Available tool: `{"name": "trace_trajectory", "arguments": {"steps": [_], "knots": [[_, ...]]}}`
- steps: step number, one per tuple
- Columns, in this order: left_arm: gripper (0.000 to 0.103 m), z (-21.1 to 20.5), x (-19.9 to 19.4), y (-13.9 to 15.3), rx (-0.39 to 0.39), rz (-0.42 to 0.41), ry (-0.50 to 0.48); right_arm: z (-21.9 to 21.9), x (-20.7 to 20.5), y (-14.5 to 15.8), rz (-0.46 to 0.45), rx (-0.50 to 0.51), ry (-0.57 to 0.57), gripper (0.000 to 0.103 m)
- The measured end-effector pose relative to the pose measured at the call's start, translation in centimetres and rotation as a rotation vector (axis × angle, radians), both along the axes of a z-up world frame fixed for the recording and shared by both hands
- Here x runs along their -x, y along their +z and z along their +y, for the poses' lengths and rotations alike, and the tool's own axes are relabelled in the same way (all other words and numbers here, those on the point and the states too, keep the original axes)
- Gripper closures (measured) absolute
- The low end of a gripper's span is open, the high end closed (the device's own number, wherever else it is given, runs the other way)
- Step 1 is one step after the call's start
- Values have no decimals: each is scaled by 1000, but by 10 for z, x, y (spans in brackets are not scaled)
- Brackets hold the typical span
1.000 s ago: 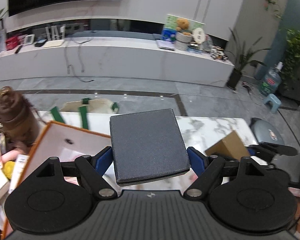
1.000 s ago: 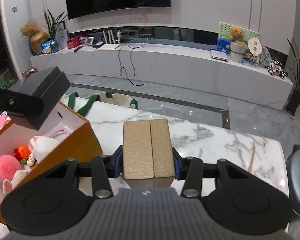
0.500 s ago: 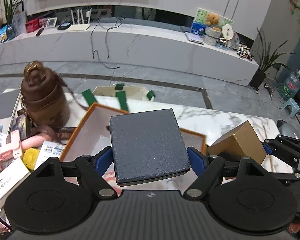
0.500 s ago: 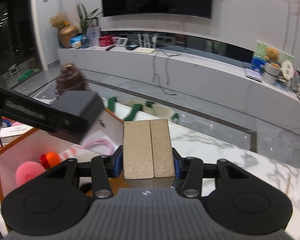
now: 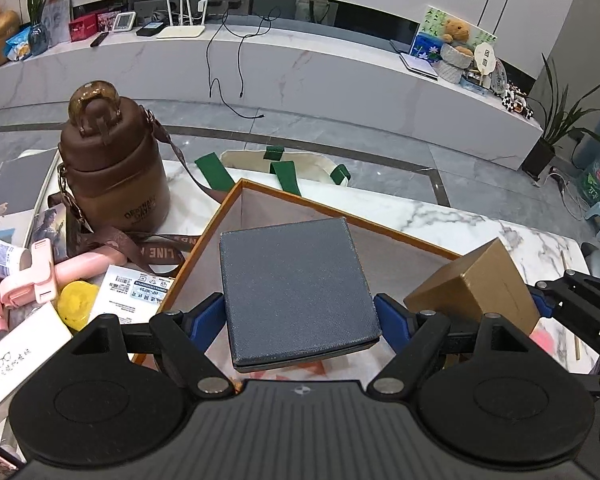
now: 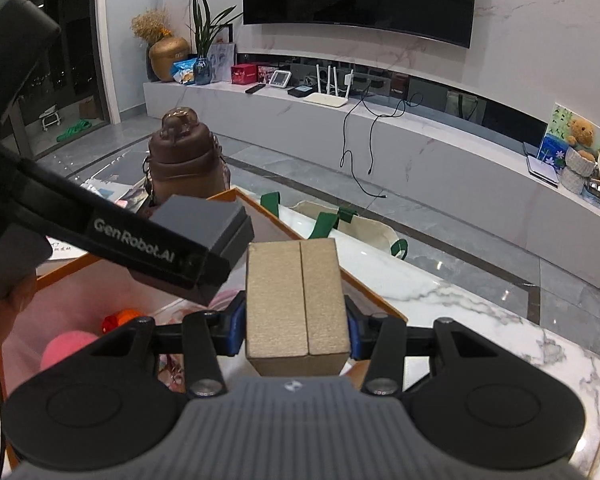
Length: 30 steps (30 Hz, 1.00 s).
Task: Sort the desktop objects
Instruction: 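Carry the grey box and cardboard box with both grippers over the white box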
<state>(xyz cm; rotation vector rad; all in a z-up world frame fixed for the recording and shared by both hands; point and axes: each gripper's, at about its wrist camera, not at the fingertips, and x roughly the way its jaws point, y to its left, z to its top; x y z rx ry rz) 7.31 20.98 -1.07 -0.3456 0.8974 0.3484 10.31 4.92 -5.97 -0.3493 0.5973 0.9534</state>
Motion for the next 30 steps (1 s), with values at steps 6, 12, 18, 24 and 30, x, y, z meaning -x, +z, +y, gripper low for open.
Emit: {"name": "trace_trajectory", "arguments": {"steps": [6,12,18,24,30], "knots": [[10,5,-4,-6,4,2,11,9,-2,-5,-31,-30,-9,54],[10,12,-9,-16,27,13,11,20,-2,-15,-35,-8,-2,54],[10,17,-13,-29,51,36,12,35,-2,-27,-56,40,11,54],[10,13,-19,-36,23,57,8,43,1,-37,-76,98,24,54],[9,7,-23,-39,-13,71,0,45,1,-46,-82,143,15,54]]}}
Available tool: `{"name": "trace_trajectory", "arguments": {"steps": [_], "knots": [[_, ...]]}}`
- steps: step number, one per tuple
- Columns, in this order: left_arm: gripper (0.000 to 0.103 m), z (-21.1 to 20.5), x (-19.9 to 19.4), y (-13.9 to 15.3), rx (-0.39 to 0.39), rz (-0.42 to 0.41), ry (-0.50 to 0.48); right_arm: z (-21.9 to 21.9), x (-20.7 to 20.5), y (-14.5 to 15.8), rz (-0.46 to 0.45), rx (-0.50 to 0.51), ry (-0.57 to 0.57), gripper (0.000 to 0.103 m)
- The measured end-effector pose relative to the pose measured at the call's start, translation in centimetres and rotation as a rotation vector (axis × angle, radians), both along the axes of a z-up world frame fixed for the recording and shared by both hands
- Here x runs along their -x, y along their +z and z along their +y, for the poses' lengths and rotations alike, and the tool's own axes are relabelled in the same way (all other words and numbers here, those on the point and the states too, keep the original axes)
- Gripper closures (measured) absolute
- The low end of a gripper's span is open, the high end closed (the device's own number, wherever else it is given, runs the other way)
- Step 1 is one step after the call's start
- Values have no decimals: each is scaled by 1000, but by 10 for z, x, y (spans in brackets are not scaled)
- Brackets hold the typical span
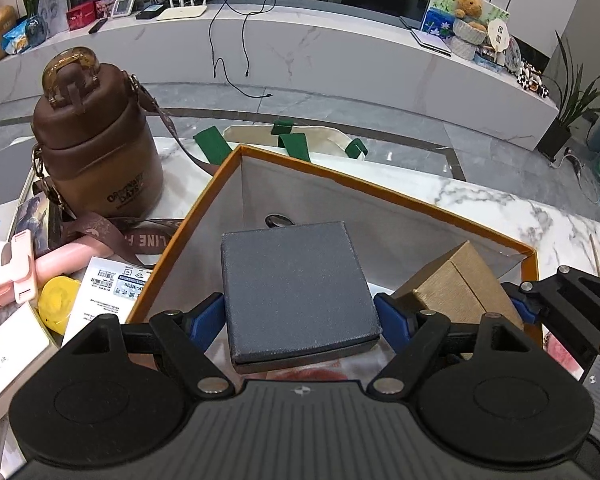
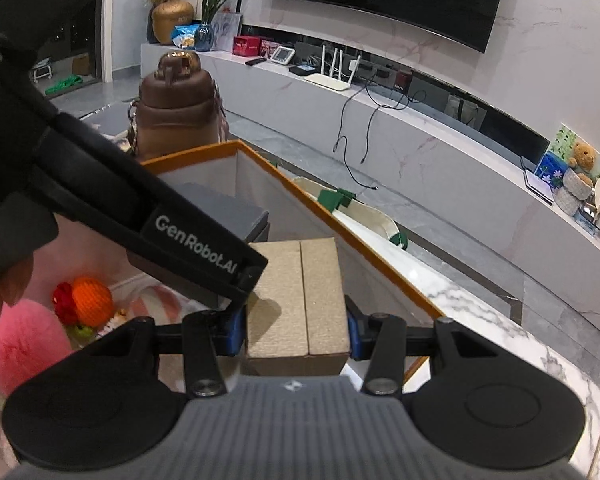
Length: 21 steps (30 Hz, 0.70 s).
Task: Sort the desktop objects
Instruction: 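Carry the grey box and cardboard box with both grippers over the white box, then open both grippers to drop the grey box and cardboard box into the box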
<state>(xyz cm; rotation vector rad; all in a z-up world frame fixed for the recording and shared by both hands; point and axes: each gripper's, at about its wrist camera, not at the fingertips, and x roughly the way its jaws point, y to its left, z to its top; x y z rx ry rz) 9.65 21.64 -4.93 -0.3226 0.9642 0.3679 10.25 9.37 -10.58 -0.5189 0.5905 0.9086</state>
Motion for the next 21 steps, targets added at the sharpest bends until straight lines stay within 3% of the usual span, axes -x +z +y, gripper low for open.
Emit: {"name": "trace_trajectory", "arguments": {"steps": [21], "knots": [[11,0,-7,-17,56,52,12,-3,1,-9,-4,44,1,52]]}}
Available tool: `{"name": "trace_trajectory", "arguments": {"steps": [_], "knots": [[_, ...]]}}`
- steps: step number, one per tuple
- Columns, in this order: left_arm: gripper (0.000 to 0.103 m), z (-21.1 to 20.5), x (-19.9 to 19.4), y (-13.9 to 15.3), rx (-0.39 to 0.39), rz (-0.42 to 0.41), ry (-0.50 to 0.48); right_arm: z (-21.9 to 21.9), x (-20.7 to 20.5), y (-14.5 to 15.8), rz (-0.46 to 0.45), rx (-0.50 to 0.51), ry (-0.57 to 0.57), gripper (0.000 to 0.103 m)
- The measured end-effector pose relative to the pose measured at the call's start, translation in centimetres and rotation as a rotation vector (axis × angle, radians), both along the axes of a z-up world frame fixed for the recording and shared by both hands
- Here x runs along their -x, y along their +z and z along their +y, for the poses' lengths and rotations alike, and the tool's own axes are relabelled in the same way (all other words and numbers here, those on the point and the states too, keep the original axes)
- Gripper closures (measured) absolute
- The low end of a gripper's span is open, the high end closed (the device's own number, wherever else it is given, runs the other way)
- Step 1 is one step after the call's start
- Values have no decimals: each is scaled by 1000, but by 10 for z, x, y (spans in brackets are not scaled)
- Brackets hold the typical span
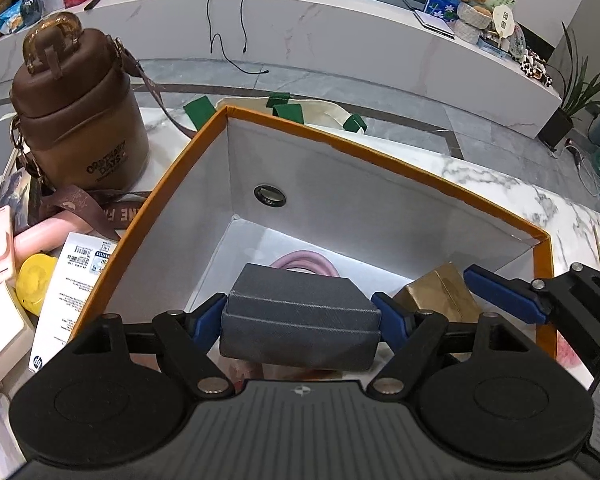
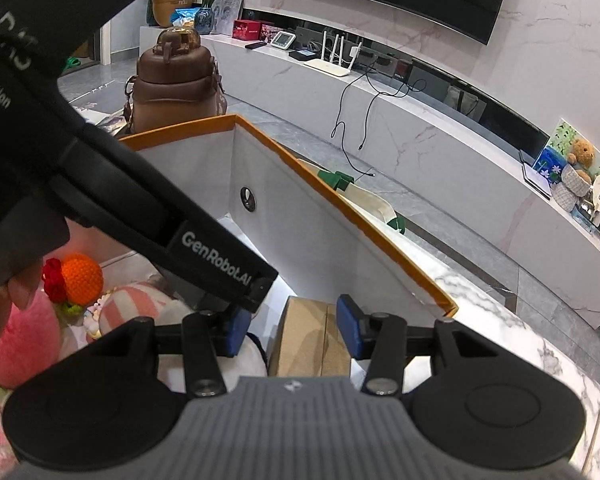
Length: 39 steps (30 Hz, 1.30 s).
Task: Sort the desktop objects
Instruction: 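Open both grippers to drop the grey box and cardboard box into the box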
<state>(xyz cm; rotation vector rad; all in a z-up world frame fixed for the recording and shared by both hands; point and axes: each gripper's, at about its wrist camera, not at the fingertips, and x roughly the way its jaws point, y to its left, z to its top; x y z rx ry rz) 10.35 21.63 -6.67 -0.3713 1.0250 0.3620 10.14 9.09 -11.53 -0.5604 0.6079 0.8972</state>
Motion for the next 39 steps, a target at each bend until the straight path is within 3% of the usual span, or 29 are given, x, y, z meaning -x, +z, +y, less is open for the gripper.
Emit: {"name": "trace_trajectory", "arguments": {"steps": [6,14,20,34,39], "knots": [[11,4,-1,-4,28,25,17,2,4,2,-8,-1,8,47],[11,22,7,5,170,-22,112,-6,7,18,-19,-52,9,37],[11,17,9,12,143,-24,93,-13,7,28,-28,-71,6,37],[11,24,20,37,210,-114,121,-34,9,44,-72,-80,-4,35],[11,9,19,49,180,-133,89,-46,3,55,-79,-105,-27,33]]}}
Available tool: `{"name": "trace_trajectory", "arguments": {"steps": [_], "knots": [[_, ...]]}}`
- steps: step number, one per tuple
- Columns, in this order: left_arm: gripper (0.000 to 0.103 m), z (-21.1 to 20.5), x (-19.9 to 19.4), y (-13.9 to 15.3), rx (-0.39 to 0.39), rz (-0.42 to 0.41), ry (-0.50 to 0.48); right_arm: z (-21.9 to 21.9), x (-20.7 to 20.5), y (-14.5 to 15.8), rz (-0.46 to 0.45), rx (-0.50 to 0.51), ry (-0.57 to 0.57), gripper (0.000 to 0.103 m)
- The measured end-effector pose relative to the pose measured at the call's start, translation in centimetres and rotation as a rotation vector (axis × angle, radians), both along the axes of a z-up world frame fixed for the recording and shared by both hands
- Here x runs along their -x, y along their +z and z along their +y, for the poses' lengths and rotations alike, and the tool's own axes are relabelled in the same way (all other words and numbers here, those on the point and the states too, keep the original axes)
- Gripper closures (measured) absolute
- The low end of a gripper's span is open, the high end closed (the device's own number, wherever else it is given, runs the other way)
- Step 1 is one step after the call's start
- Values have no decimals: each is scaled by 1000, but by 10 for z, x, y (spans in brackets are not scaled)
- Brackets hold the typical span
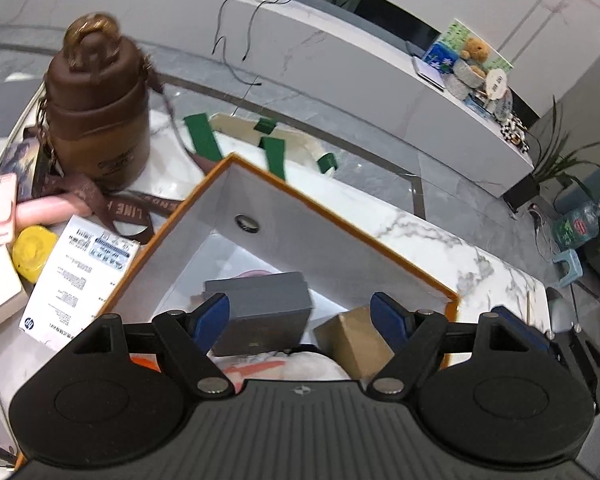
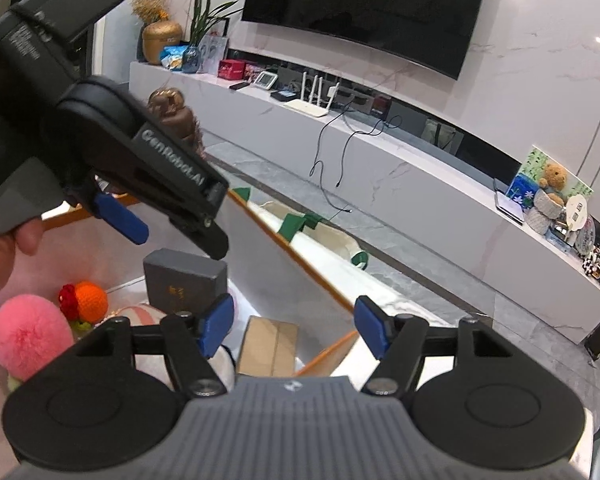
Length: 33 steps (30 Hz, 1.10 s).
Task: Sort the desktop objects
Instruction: 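Open both grippers to drop the grey box and cardboard box into the box, then move both grippers back over the table toward the black key fob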
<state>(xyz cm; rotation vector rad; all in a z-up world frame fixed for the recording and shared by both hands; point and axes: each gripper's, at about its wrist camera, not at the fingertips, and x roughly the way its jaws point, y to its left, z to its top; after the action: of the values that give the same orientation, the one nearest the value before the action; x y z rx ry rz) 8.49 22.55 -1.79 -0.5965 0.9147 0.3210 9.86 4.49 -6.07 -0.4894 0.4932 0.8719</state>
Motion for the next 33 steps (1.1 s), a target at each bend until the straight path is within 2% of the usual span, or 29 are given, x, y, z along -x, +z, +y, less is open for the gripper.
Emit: {"name": "trace_trajectory", "arguments": {"steps": [8,22,27,33], "knots": [[11,-46,-12,12,-93,-13,-105,-20,-7,14,-5,-40,-35,29],[11,-83,-29,19,-97,-57,-166,-70,-37,20,9,-58,-142,28],[11,-79,-30,18,-105,-58,-164,-85,-54,4,43,-45,-190,27],[11,-65,-30,17,-69,-68,-120,-79,-68,-39,131,-9,-187,27]]}}
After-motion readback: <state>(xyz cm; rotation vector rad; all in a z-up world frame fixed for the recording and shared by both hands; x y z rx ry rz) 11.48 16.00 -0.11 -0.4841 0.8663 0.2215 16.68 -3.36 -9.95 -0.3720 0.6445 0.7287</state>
